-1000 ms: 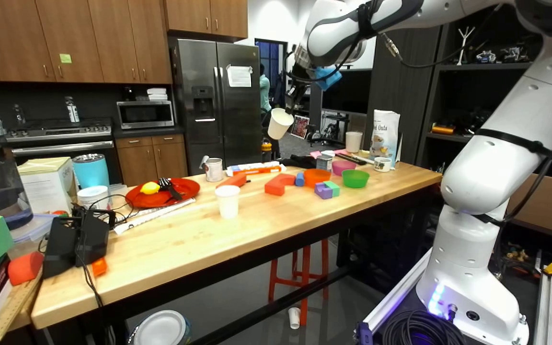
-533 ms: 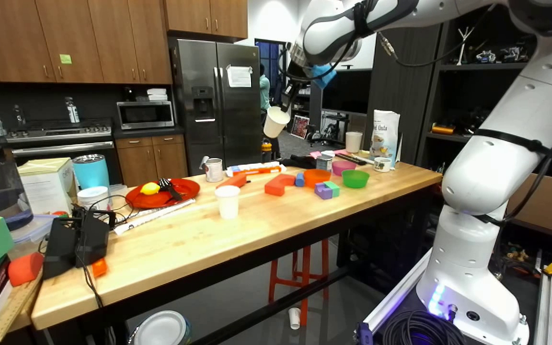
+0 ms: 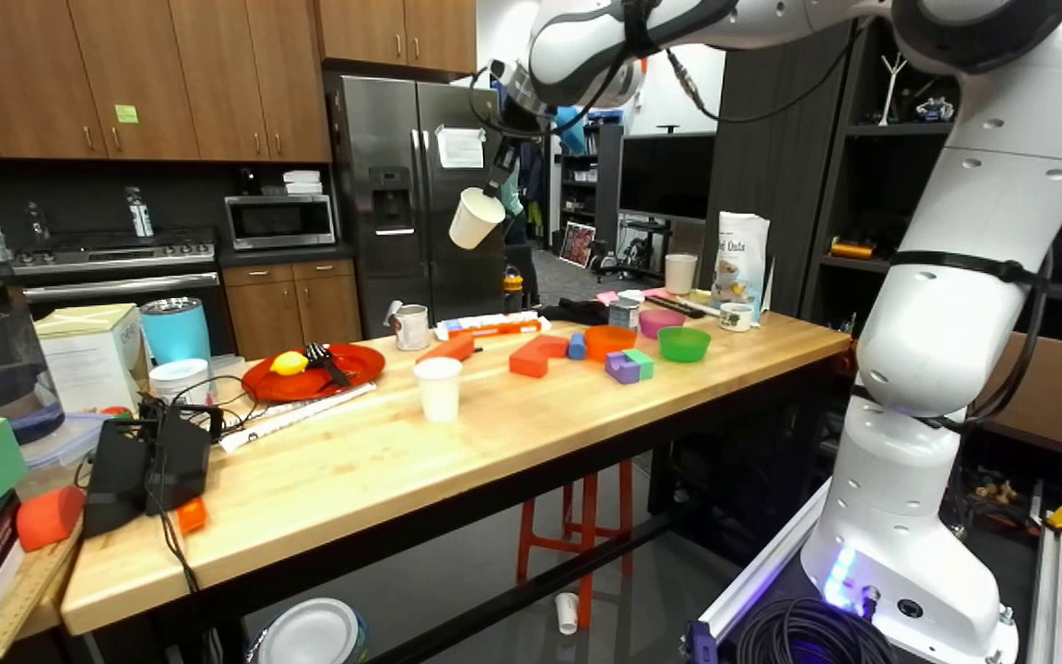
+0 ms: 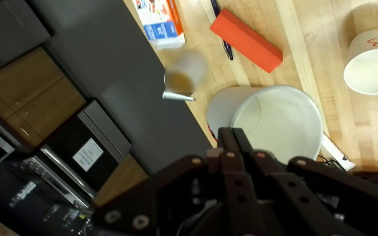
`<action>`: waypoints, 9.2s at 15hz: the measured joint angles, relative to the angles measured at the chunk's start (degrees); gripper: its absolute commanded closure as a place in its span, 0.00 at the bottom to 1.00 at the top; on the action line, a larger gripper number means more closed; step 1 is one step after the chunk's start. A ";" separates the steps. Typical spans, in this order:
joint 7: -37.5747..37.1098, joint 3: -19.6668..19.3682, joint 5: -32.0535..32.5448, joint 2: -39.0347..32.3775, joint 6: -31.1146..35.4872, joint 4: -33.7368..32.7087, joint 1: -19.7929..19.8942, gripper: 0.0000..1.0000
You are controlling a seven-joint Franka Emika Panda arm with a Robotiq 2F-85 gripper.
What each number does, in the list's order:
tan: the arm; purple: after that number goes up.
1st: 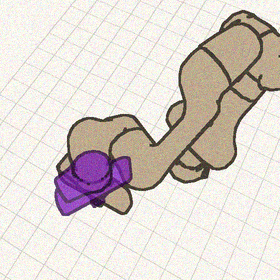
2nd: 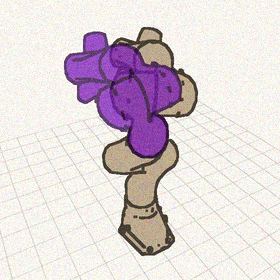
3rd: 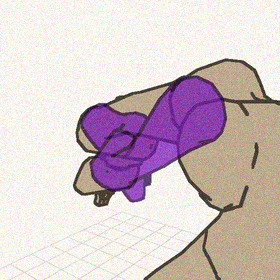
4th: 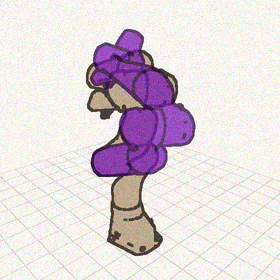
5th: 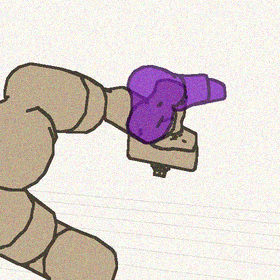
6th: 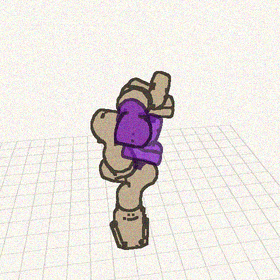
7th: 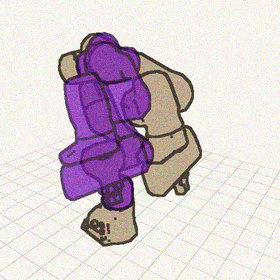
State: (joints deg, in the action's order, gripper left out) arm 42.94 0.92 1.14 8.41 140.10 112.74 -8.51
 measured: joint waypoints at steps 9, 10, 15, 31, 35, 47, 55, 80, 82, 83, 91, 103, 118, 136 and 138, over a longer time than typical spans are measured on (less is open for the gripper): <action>21.50 3.21 -16.49 -9.24 -3.58 -9.19 -0.88 0.99; 22.60 3.72 -17.45 -9.52 -5.39 -9.71 -0.88 0.99; 23.56 5.85 -18.91 -9.52 -15.83 -11.32 -0.89 0.99; 14.59 5.81 -16.34 -9.99 -30.25 -14.24 0.76 0.99; 14.59 5.72 -14.33 -12.32 -30.13 -17.38 1.68 0.99; 15.31 6.31 -15.40 -18.59 -31.08 -23.01 2.08 0.99; 15.31 7.01 -20.71 -19.12 -38.80 -23.54 2.14 0.99; 12.73 6.25 2.42 -20.62 -45.44 -36.75 2.89 0.99; 14.13 5.72 7.74 -18.81 -45.10 -38.70 2.92 0.99; 15.12 5.50 8.99 -18.07 -44.34 -39.34 2.99 0.99; 23.01 5.52 -5.25 -19.61 -28.81 -35.91 5.15 0.99; 26.99 6.07 -14.12 -21.36 -30.84 -33.53 5.48 0.99; 27.41 6.36 -13.91 -21.11 -34.52 -33.96 5.12 0.99; 26.06 9.27 -21.67 -28.16 -40.60 -33.69 5.03 0.99; 25.70 9.55 -22.47 -28.53 -41.12 -33.64 5.00 0.99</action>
State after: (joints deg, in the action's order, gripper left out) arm 68.64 10.47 -21.33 -20.12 98.97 79.09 -3.51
